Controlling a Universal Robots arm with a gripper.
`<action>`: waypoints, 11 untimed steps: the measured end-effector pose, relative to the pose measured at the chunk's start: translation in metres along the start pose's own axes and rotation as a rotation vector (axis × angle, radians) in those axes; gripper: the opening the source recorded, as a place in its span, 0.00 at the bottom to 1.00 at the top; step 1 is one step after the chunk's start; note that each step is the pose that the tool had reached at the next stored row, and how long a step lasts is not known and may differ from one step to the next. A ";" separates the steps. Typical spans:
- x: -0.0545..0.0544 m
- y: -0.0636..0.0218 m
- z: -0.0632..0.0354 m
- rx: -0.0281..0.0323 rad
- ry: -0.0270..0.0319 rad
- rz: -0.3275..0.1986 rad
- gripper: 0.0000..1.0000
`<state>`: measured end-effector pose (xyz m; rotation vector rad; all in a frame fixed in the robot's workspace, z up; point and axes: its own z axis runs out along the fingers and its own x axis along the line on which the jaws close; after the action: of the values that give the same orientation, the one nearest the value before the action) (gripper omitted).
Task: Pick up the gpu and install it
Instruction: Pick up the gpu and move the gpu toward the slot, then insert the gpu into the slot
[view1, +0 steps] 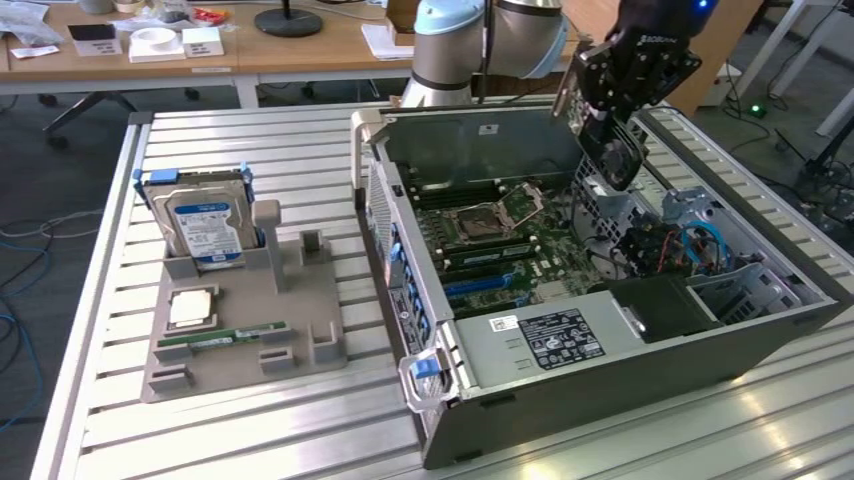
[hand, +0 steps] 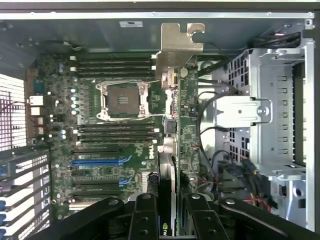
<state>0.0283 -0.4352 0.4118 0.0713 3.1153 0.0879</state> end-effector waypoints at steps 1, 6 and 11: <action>-0.002 0.0001 0.0000 0.0001 0.0000 0.000 0.26; -0.013 0.0006 0.0003 0.0000 -0.0001 0.000 0.26; -0.015 0.0007 0.0004 0.0001 0.0000 0.000 0.26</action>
<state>0.0434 -0.4352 0.4118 0.0712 3.1153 0.0878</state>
